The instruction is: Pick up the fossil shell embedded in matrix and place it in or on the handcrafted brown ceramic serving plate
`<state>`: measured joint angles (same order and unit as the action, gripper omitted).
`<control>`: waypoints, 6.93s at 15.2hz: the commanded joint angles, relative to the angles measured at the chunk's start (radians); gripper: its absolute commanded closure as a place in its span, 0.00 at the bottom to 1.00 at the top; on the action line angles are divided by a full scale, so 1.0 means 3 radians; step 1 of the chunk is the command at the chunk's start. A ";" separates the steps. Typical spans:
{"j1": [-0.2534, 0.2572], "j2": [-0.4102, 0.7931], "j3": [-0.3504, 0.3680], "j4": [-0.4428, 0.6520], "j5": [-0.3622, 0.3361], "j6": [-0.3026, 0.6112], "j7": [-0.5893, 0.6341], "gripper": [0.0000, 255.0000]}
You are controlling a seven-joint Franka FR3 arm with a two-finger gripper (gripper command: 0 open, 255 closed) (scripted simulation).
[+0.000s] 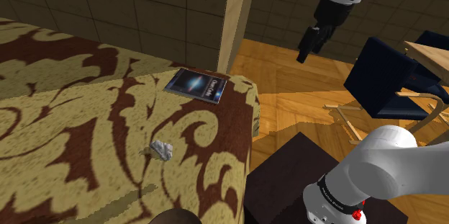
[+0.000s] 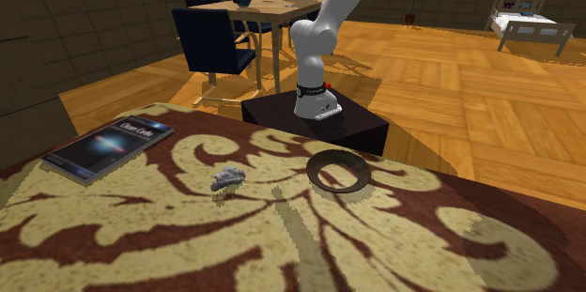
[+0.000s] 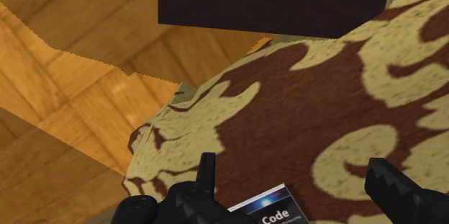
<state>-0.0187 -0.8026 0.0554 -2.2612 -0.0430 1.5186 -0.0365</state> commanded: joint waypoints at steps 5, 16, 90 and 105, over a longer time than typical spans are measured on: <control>0.0095 0.0081 0.0192 -0.0242 0.0127 0.0372 0.0153 0.00; 0.0319 0.0657 0.0773 -0.0590 0.0367 0.1451 0.0575 0.00; 0.0702 0.4717 0.1854 0.1698 -0.1345 0.1661 0.1415 0.00; 0.0693 0.4690 0.1867 0.1704 -0.1327 0.1632 0.1405 1.00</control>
<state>0.1917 0.6057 0.6164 -1.7492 -0.4424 2.0121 0.3864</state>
